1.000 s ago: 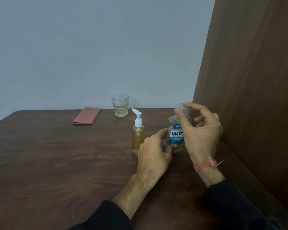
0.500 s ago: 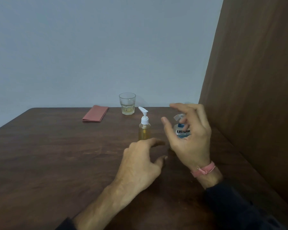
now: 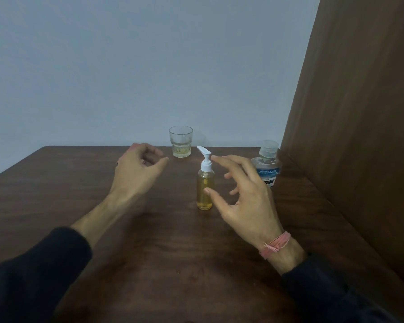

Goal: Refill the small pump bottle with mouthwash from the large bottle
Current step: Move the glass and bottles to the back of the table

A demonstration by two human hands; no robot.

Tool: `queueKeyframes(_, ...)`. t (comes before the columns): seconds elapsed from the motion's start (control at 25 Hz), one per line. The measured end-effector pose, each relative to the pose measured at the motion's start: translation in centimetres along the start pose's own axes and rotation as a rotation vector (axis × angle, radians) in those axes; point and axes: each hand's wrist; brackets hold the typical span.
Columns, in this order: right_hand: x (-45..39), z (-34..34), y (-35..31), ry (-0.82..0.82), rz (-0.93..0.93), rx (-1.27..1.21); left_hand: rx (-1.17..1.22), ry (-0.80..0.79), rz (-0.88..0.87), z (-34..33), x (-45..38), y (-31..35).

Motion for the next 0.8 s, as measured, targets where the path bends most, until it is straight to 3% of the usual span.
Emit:
queueKeyframes(0.32, 0.5, -0.8, -0.8, -0.061, -0.067, -0.046, 0.083, -0.1, 0.003, -7.9, -7.3, -0.9)
queueKeyframes(0.6, 0.7, -2.7, -1.0, -0.09, -0.027, -0.006, 0.144, -0.089, 0.162, -13.3, -12.1, -1.5)
queueKeyframes(0.8, 0.7, -3.6, 0.0, -0.102, -0.06, -0.018, 0.122, -0.128, 0.184, -15.8, -13.5, -2.5)
Point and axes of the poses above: each hand's wrist, its own x-axis away from the middle knuckle, its own z-axis out of the back of the hand, y = z × x, and after that the axes turned 7 degrees about y, right-handed
